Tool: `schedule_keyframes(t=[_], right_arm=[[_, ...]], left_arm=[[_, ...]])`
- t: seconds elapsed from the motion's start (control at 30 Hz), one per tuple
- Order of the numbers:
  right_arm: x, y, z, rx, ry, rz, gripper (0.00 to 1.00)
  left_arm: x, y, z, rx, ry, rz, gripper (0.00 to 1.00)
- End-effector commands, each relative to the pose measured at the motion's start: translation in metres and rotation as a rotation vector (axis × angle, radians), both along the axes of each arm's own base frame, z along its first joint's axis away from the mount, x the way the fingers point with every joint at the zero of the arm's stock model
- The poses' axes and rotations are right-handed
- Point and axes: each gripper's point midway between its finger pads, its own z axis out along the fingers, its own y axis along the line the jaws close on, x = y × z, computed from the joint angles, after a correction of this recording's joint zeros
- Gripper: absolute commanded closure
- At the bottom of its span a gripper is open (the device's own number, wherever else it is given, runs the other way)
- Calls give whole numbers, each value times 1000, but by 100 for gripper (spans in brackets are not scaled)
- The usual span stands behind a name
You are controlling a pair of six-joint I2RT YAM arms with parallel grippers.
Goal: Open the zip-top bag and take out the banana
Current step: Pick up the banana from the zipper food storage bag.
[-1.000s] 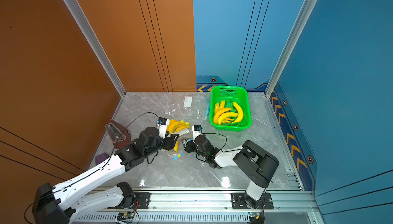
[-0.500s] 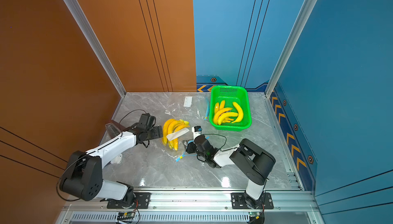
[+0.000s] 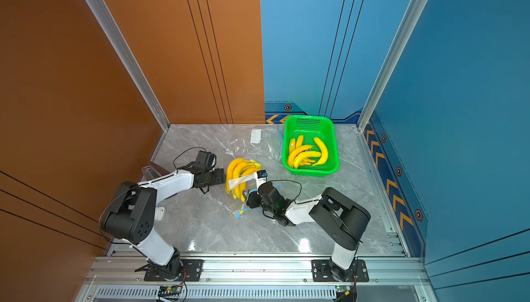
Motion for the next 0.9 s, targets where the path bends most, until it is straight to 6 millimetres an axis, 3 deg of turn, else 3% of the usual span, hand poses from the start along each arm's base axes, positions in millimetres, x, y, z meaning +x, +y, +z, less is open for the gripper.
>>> schedule_keyframes(t=[0.0,0.17,0.3,0.37,0.5,0.77,0.87], right_arm=[[4,-2,-9,-59,13,-13,46],[18,1,-13,-83,39,-41,46],[27,1,-27,-129,84,-56,46],[28,1,-34,-164,103,-53,50],[25,0,-46,-211,127,-40,58],[22,-10,-50,-280,121,-71,63],[19,-2,-53,-295,120,-34,60]], left_arm=[[0,-9,-3,3,9,-35,39],[-5,-22,-10,28,22,-73,58],[-13,-34,-11,37,20,-103,79],[-17,-39,-8,39,10,-116,85],[-23,-39,-1,55,-17,-116,90],[-22,-28,3,67,-31,-99,94],[-22,-32,3,61,-28,-108,95]])
